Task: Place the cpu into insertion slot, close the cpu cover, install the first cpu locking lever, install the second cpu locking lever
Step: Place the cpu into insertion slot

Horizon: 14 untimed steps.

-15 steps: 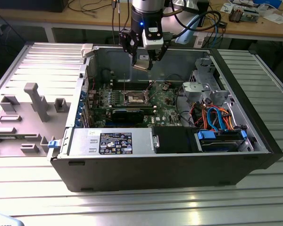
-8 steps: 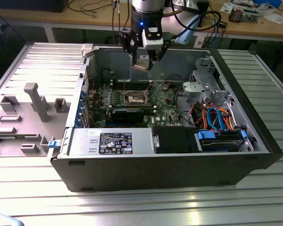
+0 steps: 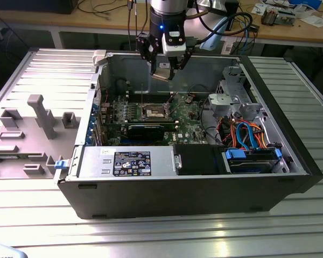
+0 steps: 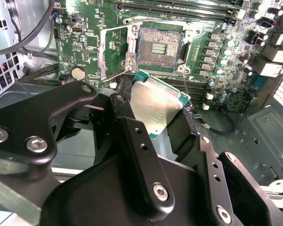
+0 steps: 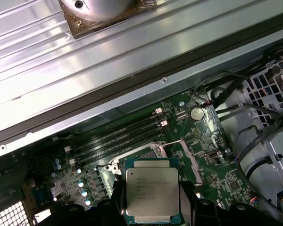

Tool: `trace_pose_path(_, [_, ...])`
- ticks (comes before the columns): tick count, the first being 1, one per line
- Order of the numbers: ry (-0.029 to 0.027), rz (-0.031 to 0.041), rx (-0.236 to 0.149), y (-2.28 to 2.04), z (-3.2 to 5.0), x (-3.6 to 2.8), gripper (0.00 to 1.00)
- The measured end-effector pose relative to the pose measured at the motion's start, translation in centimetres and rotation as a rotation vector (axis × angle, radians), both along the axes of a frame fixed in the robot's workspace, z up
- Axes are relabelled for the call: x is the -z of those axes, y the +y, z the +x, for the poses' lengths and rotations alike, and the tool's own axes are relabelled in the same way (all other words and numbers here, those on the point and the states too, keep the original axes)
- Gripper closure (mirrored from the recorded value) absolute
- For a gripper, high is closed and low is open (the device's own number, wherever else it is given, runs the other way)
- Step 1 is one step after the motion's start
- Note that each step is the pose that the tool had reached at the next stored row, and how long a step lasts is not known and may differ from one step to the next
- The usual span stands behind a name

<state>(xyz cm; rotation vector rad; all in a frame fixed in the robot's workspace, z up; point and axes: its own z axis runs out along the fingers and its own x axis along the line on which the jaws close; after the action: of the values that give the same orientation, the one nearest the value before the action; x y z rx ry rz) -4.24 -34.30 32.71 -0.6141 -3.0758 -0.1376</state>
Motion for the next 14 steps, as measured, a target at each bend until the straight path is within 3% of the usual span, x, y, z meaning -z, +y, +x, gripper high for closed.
trace_pose_path(14, [0.0, 0.0, 0.015, 0.0, 0.0, 0.0, 0.45])
